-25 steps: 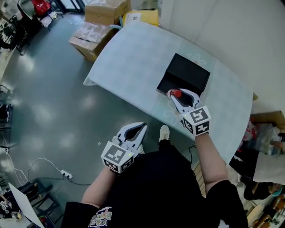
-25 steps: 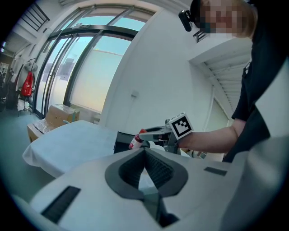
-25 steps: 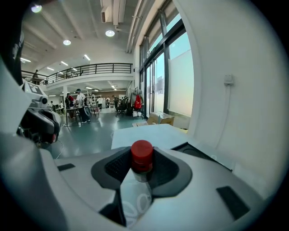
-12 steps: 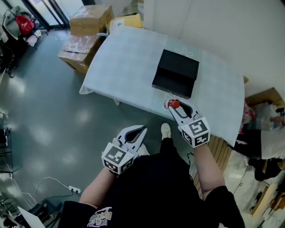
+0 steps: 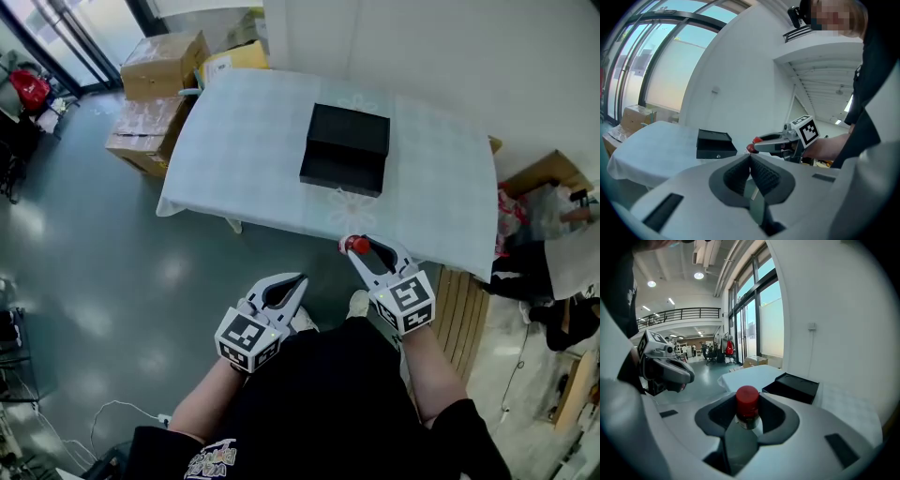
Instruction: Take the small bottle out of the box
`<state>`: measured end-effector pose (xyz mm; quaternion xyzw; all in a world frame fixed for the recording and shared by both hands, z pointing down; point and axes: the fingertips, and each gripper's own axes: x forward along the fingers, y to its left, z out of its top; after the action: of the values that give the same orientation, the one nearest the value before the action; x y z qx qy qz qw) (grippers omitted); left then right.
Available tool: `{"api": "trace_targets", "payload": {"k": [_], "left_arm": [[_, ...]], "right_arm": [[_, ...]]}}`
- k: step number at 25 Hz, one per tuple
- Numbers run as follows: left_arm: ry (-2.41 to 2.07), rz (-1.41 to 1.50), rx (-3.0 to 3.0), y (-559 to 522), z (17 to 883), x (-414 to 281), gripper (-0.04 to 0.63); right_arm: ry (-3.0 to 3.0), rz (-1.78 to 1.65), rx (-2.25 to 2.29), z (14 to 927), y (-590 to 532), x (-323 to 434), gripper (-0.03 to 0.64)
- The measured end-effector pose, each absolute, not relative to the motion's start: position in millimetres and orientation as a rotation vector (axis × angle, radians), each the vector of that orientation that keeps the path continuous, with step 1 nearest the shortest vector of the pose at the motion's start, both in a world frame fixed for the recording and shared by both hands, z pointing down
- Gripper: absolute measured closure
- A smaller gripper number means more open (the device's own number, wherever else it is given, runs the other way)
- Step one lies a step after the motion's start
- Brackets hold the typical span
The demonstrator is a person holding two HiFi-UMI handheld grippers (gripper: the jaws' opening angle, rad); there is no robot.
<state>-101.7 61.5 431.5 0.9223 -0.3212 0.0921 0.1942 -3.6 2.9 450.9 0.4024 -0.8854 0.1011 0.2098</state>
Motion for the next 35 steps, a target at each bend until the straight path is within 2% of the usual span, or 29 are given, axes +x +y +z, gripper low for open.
{"api": "trace_targets", "payload": {"k": [25,35], "left_arm": [[-1.023,0.248,2.556,103,424,9,0.566],[-1.053,0.268,2.531,110,430,33,0.567]], "right_arm": [[-2.556,0.228,1.005,427,66,85,0.456],[-2.571,0.254,0.964,437,71,108,0.456]]}}
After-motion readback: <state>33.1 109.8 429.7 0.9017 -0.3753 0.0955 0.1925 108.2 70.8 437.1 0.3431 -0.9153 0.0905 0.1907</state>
